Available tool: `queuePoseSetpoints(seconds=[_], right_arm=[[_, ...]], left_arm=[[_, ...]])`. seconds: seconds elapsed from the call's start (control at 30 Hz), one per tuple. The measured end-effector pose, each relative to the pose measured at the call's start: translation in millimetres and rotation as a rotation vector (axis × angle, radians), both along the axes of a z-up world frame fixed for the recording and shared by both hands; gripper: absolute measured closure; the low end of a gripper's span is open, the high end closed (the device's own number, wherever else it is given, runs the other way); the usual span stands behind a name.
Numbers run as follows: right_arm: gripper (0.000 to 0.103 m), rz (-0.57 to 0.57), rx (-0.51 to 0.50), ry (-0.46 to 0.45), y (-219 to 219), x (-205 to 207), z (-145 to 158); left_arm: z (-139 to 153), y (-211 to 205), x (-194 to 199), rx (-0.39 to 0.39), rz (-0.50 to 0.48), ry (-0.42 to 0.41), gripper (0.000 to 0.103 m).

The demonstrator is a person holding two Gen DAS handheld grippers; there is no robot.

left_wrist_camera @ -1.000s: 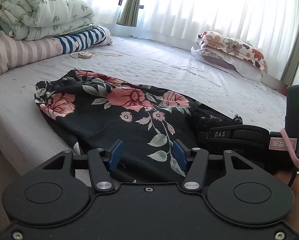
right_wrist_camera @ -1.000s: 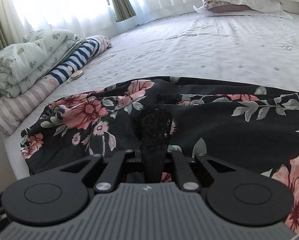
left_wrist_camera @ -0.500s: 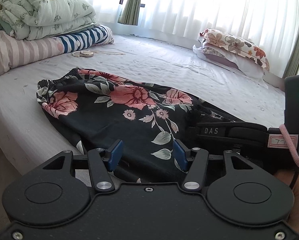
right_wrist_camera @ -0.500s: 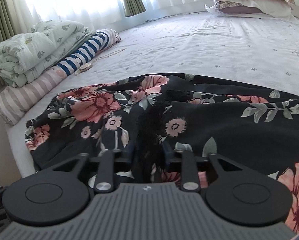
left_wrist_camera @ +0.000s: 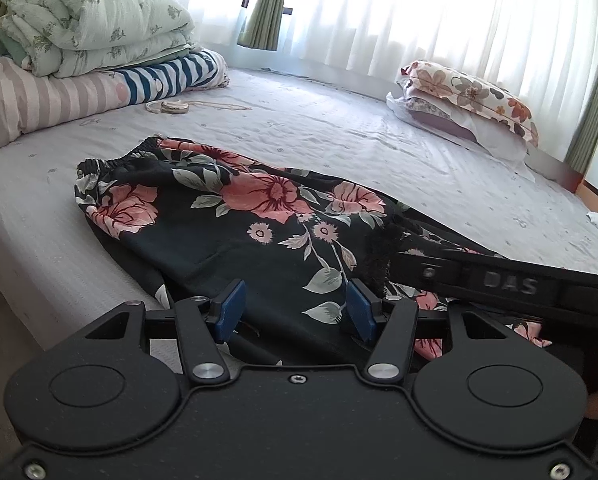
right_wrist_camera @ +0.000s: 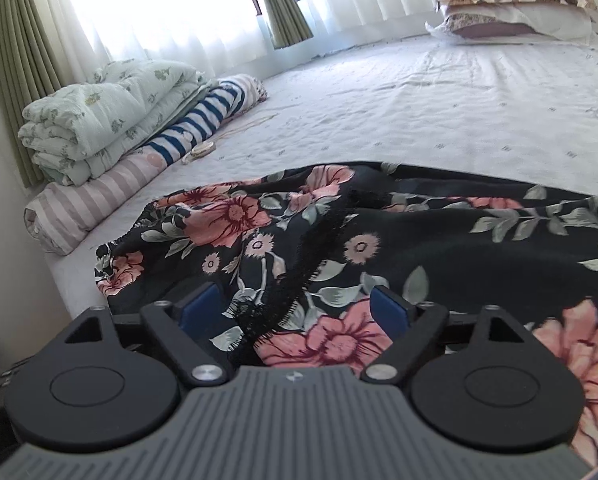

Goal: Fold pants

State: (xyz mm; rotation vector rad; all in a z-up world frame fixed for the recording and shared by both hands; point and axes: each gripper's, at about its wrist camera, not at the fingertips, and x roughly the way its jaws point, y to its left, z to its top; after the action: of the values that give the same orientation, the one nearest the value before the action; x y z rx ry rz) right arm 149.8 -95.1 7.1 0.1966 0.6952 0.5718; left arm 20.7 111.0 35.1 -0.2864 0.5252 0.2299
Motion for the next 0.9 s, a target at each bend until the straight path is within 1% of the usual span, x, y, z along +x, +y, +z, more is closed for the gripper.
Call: queuePoseSetpoints(seconds=[0.1,0.17,0.27,0.37,0.43,0.53,0.7,0.87,0.9], right_arm=[[0.003,-0.038,-0.017,-0.049,-19,-13,7],[0.0,-0.083,-0.044,-0.091,-32,-22,11],[0.0,-0.164,-0.114,-0.142,-52,-34,11],[0.0,-0.249,-0.19,-0.173,-70,-44,2],[0.0,-0.298,-0.227,-0.171,-82,-48,-6],[0.0,-0.345,-0.255,-0.153,-96,-53,-19],[0.0,-0.388,-0.295,-0.127,-110,-61,-36],[0.0,-0.423,-0.323,-0.122,-124,-67,-43],[0.0,-0.437,-0.323,-0.117,-128,-68,-43]], left_arm=[[0,-3,0,0.005,-0.01,-0.003,0.048],[0,-5,1,-0.001,-0.012,-0.001,0.048],[2,-7,3,-0.008,-0.026,-0.009,0.049],[5,-14,6,-0.024,-0.082,-0.034,0.059],[7,-23,11,-0.027,-0.125,-0.048,0.067],[7,-43,20,-0.006,-0.196,-0.064,0.073],[-7,-74,41,0.032,-0.272,-0.025,0.076],[-36,-83,59,0.077,-0.265,0.078,0.078],[-39,-82,58,0.088,-0.264,0.067,0.078]])
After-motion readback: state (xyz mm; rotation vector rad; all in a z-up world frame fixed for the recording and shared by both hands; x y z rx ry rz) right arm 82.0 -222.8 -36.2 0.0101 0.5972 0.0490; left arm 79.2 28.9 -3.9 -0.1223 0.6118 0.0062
